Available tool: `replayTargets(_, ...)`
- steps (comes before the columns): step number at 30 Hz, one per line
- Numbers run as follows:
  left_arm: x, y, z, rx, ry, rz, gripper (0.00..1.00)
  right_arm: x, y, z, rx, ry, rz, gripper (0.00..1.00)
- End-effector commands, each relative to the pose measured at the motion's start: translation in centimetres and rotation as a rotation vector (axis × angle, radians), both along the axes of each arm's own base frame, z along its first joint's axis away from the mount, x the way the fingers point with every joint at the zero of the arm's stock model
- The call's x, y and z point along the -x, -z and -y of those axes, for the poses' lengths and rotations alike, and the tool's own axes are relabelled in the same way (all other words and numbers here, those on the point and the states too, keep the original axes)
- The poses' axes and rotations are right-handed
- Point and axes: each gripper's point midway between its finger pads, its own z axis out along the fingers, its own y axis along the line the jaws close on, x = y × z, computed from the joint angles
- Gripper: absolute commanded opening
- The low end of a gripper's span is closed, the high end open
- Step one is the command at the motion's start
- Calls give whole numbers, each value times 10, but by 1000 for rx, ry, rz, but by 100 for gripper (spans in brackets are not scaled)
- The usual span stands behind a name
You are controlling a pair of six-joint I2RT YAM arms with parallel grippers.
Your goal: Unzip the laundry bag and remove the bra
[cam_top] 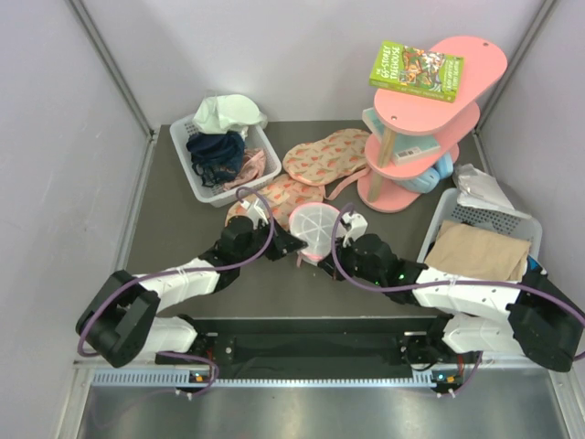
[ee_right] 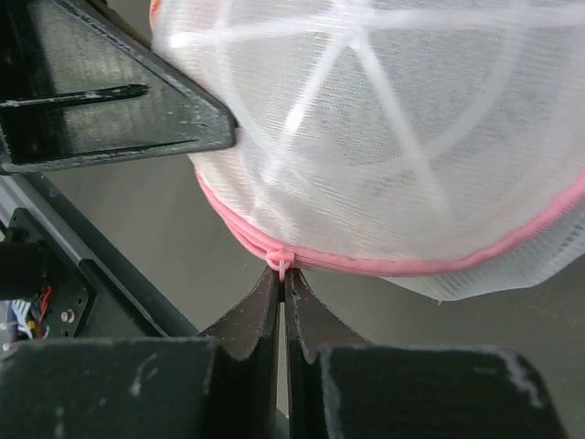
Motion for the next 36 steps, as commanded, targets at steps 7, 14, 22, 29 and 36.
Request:
replayTargets(7, -11, -21, -12, 13, 7, 65, 0, -35, -11, 44, 26, 136, 49, 0)
replayTargets(14, -22, -16, -5, -38, 63, 71, 0, -39, -18, 59, 71, 140, 79, 0)
replayTargets(22, -57, -35, 31, -58, 205, 153, 0, -28, -24, 60, 63, 119, 76, 0)
replayTargets(29, -86, -30, 39, -154, 202, 169, 5, -15, -35, 30, -49, 43, 70, 0)
replayTargets(36, -96, -24, 11, -309, 88, 184, 72, -9, -34, -1, -114, -30, 43, 0)
